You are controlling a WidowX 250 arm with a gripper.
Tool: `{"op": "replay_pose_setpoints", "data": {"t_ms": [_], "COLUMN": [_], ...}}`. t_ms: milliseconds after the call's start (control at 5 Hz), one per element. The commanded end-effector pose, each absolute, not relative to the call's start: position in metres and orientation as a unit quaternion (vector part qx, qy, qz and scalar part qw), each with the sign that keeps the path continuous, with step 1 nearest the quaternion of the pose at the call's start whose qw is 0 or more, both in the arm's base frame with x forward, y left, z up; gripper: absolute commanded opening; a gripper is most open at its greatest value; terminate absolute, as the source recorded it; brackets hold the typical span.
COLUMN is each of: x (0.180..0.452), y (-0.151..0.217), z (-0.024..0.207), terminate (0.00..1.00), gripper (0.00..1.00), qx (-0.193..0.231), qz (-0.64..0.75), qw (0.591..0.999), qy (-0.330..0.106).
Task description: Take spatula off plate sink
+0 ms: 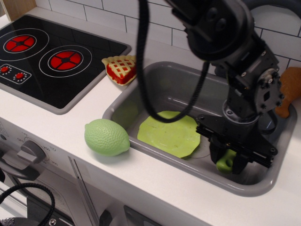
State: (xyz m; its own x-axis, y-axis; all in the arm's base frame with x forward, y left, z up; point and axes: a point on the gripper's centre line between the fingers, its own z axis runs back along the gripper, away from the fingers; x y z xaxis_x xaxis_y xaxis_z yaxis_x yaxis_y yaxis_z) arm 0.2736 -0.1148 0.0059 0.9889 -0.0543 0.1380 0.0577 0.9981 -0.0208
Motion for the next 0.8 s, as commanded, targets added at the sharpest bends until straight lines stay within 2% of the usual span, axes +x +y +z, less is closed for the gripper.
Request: {"op": "replay_pose_setpoints", "data": {"t_ms": [0,200,400,600], "x": [0.279,0.282,0.283,0.282], "y": [-0.119,-0.117,-0.115,-0.113], "z": [0.009,0.022,0.046,0.080], "terminate": [0.00,0.00,0.00,0.00], "gripper": [1.00,1.00,1.00,1.00], "qx": [-0.109,-0.118,-0.127,-0.100], "qz": [0.012,0.024,0.034,0.040], "qw": [0.993,0.991,0.989,0.988], "qy": [-0.041,-0.053,-0.070,-0.113]}}
